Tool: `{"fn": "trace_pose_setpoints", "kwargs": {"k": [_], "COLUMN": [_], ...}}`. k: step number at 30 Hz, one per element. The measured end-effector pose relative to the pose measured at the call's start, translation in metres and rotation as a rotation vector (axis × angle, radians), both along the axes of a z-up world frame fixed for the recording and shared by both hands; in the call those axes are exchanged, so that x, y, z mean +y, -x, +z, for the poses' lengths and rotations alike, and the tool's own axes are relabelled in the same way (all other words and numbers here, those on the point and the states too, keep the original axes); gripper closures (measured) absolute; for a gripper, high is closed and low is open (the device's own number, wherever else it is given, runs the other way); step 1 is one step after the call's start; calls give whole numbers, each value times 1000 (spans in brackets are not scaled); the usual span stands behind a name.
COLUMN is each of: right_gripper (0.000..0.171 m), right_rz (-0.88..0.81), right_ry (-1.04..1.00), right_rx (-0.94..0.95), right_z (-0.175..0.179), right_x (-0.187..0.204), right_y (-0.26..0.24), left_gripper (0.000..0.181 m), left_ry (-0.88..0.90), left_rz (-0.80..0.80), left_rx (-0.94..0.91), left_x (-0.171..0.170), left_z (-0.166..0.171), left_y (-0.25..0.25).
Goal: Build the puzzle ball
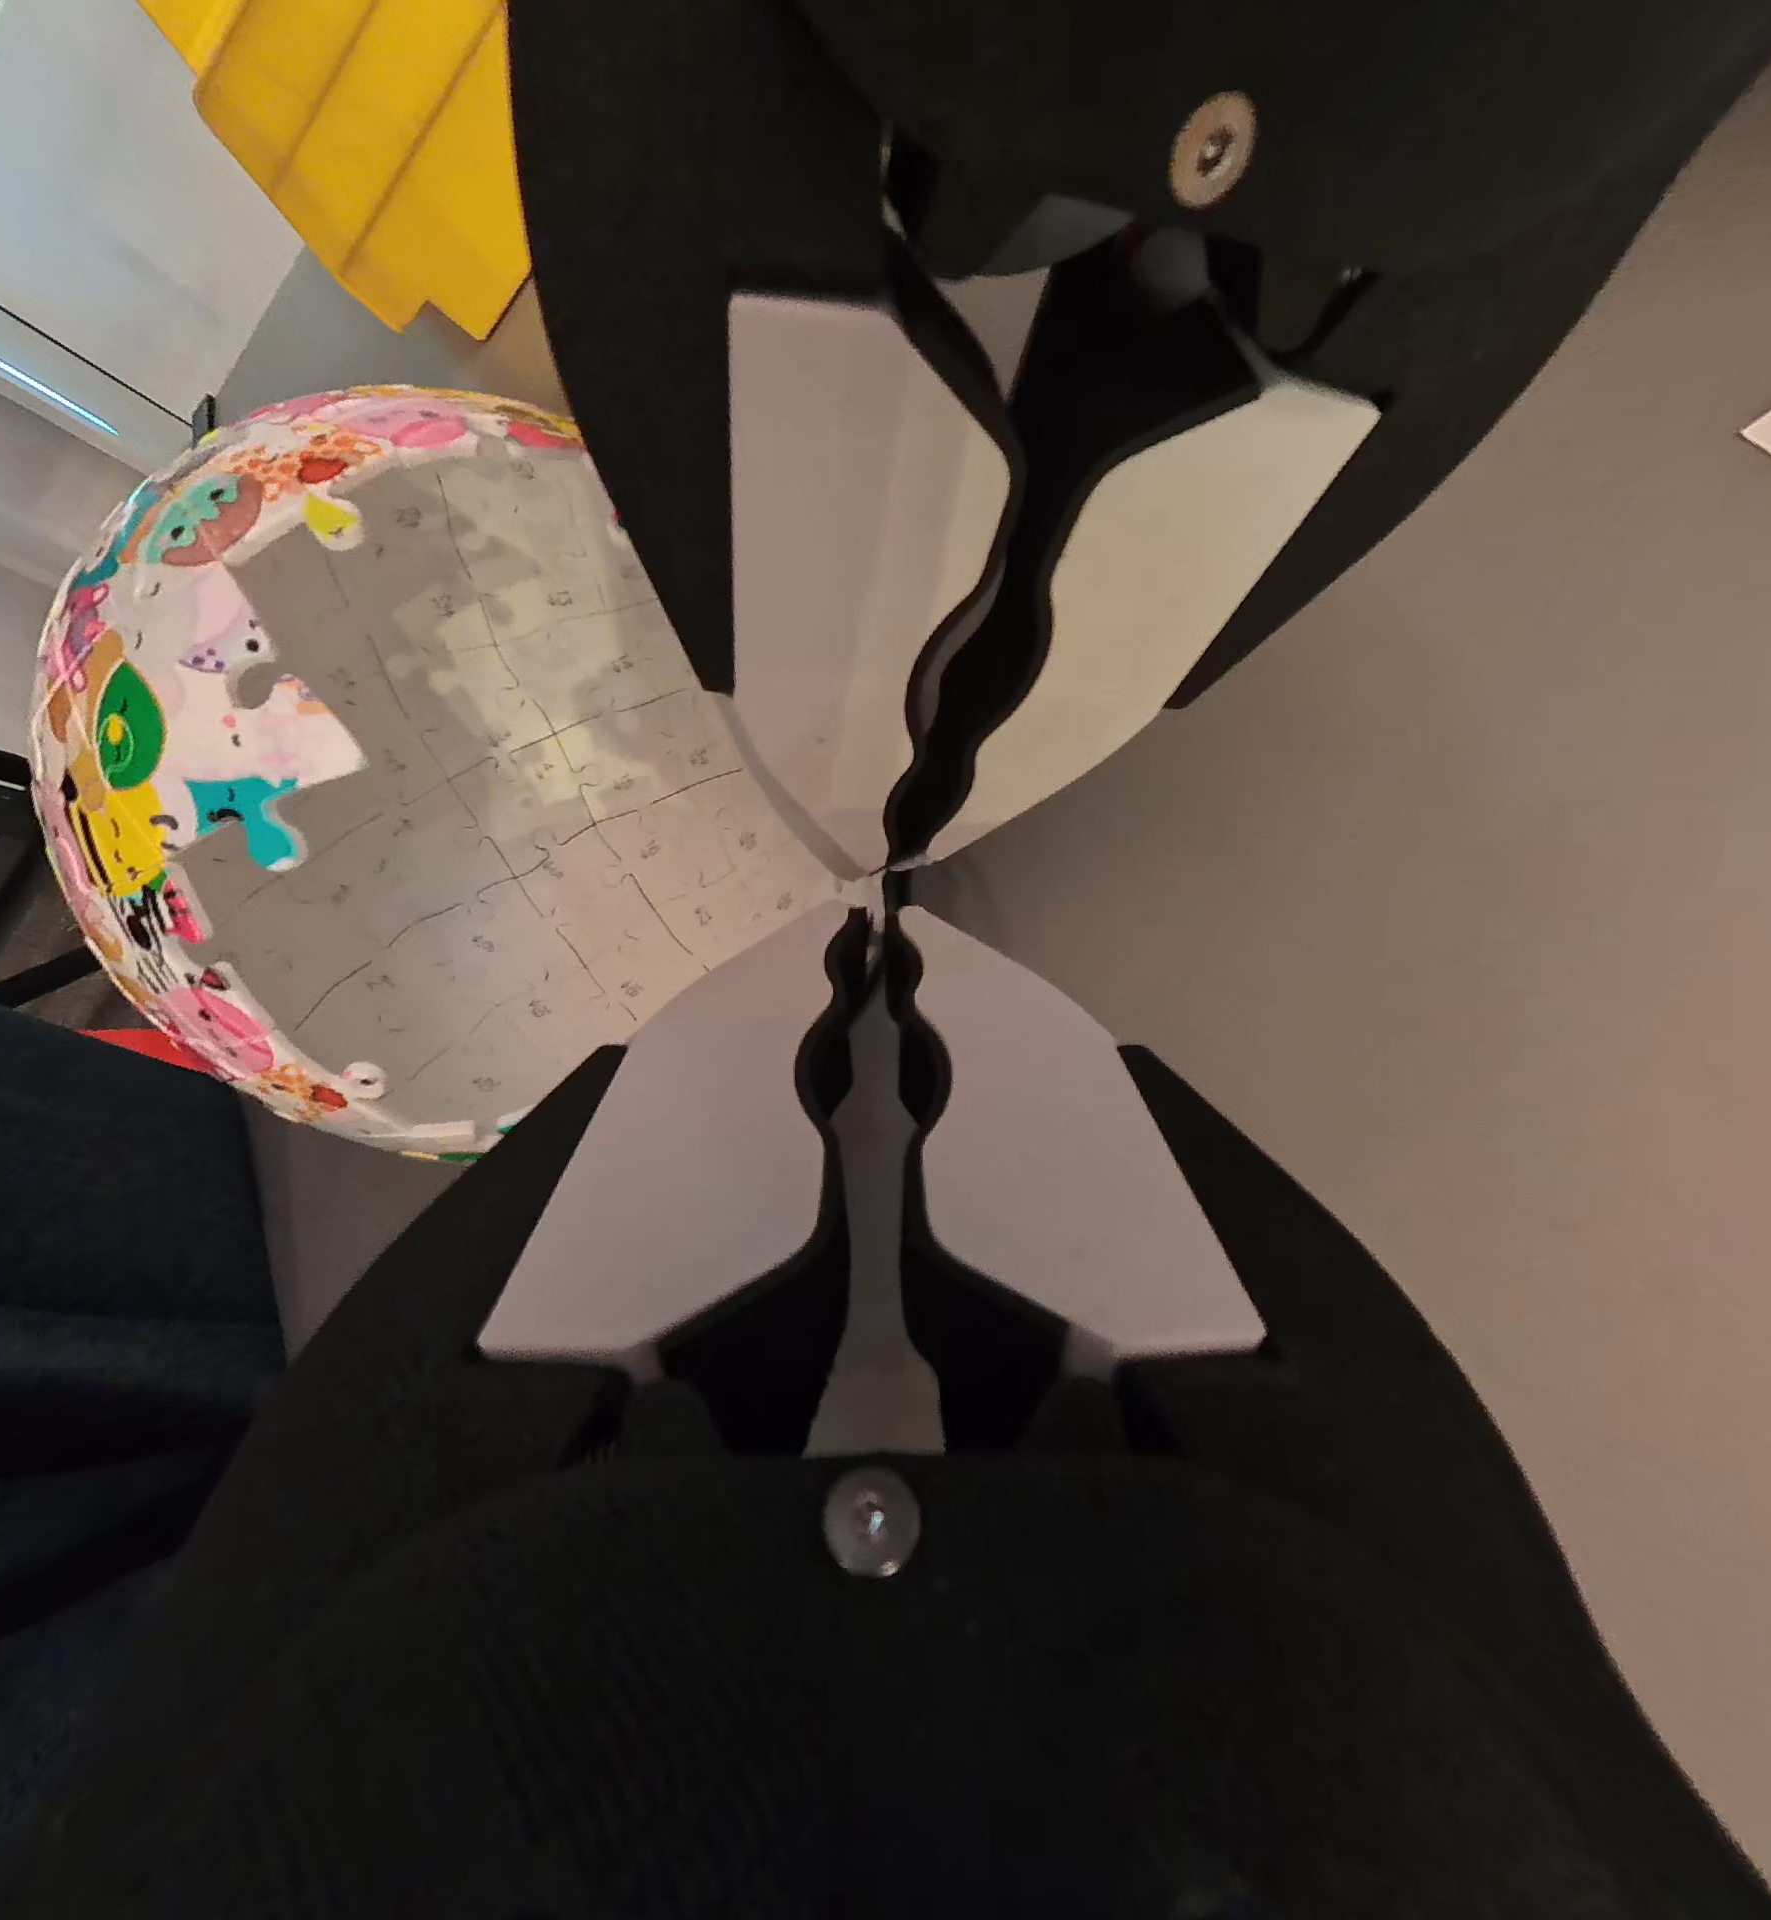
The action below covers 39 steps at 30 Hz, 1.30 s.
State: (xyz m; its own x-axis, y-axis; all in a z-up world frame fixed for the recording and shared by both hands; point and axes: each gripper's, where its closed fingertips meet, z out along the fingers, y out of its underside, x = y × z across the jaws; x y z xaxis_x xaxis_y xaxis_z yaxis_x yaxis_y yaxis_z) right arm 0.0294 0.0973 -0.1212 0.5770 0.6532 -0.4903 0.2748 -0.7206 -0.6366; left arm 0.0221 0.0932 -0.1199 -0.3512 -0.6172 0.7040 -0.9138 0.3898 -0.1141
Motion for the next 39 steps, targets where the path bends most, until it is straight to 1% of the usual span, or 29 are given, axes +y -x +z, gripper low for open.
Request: {"fn": "trace_pose_setpoints", "kwargs": {"k": [2,4,7,11,15,17,20,23,33,35,38,39], "right_gripper": [167,158,149,149,151,149,141,139,142,147,162,161], "right_rz": [-7,-20,-30,-23,-22,-24,-10,-10,-34,-32,-16,-10], "right_ry": [0,-2,1,2,54,106,197,213,238,229,239,251], "right_rx": [4,9,29,80,201,219,278,303,313,311,333,335], "right_z": [0,1,4,10,20,12,4,1,-5,-6,-3,-4], "right_x": [1,2,3,2,0,2,1,3,1,2,1,-1], "right_y": [0,0,-2,-7,-17,-18,-8,-2,3,5,6,6], "left_gripper": [179,179,179,179,179,179,179,179,179,179,179,179], "left_ry": [0,2,0,-2,0,3,5,7,20,24,21,20], "left_rz": [3,7,8,4,3,5,5,8,13,10,11,11], "left_rx": [-6,-12,-18,-36,-39,-40,-45,-50,-50,-50,-54,-55], "left_x": [0,0,1,1,2,2,1,2,1,1,2,2], "left_z": [0,-1,-1,0,0,0,0,0,0,0,0,0], "left_y": [0,0,0,-1,-1,-1,-1,-1,-1,-1,-2,-2]}}
